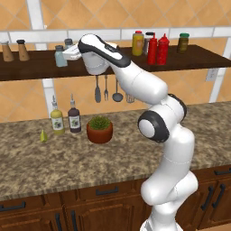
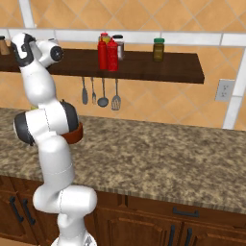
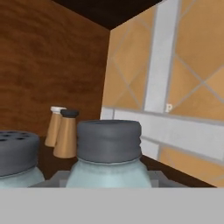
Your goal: Put the shaker and condiment bottle from the counter next to their counterparts in the cabinet.
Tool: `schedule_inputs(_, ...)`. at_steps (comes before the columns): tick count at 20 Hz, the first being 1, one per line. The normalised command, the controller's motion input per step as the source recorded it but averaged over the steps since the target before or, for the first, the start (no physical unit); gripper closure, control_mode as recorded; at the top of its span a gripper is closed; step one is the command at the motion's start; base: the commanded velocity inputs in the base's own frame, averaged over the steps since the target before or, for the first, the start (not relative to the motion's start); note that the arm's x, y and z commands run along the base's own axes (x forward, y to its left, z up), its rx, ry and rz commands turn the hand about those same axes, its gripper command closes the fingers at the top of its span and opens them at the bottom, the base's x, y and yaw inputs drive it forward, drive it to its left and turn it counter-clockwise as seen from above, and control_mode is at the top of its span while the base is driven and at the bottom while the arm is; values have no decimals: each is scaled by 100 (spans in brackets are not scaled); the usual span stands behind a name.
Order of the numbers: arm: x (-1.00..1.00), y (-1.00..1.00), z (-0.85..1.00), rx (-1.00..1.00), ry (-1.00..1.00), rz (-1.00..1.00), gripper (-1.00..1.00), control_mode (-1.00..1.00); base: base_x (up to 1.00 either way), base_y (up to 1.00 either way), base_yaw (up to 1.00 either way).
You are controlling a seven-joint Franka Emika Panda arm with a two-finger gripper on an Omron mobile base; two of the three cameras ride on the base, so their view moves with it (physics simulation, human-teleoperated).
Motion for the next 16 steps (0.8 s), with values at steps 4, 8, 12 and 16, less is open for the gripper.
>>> schedule_inputs(4, 41, 11, -95, 0, 0, 0, 100, -100, 0, 0, 0)
schedule_inputs(8, 31, 1, -100, 0, 0, 0, 100, -100, 0, 0, 0)
schedule_inputs(12, 17, 0, -100, 0, 0, 0, -100, -100, 0, 0, 0)
schedule_inputs(16, 7, -15, -100, 1, 0, 0, -100, -100, 0, 0, 0)
